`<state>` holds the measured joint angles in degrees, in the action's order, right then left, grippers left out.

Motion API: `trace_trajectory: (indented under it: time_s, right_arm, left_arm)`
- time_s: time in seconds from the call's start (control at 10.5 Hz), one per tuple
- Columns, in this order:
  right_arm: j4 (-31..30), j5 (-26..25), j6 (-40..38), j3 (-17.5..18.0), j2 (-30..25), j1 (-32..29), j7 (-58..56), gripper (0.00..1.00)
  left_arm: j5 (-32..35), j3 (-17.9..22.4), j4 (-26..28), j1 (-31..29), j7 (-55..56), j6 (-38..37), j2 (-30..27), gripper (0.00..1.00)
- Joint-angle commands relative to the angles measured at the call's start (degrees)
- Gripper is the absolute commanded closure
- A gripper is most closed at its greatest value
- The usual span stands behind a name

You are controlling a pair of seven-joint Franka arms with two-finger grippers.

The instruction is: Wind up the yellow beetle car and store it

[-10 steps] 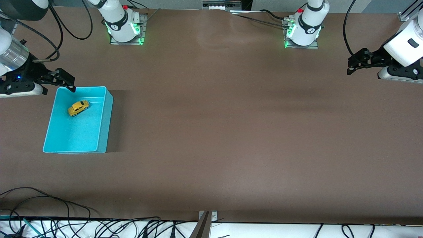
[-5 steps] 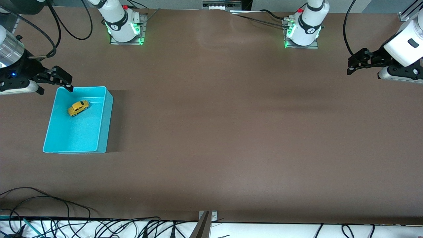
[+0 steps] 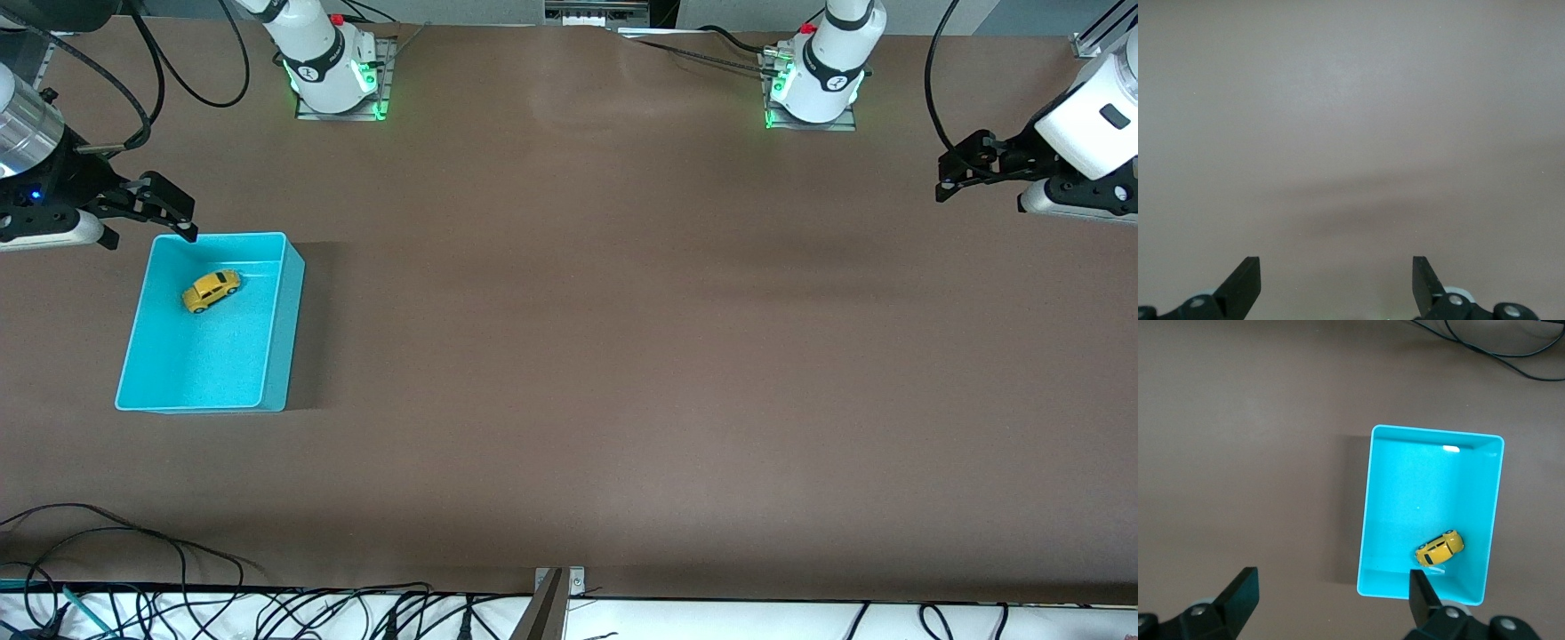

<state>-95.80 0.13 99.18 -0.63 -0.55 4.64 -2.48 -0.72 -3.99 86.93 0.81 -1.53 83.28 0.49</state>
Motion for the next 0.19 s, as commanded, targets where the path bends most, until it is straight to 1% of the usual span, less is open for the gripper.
trace_trajectory:
  time_s: [0.0,0.1]
  right_arm:
    - [2.29,0.14,-2.85,-0.69,0.81,0.29,0.55,0.00]
    - [2.29,0.22,-3.38,-0.69,0.81,0.20,0.29,0.00]
  left_arm:
    - [0.63,-0.06,-1.77,-0.02,0.47,-0.84,0.74,0.00]
    - [0.63,-0.06,-1.77,-0.02,0.56,-0.84,0.74,0.00]
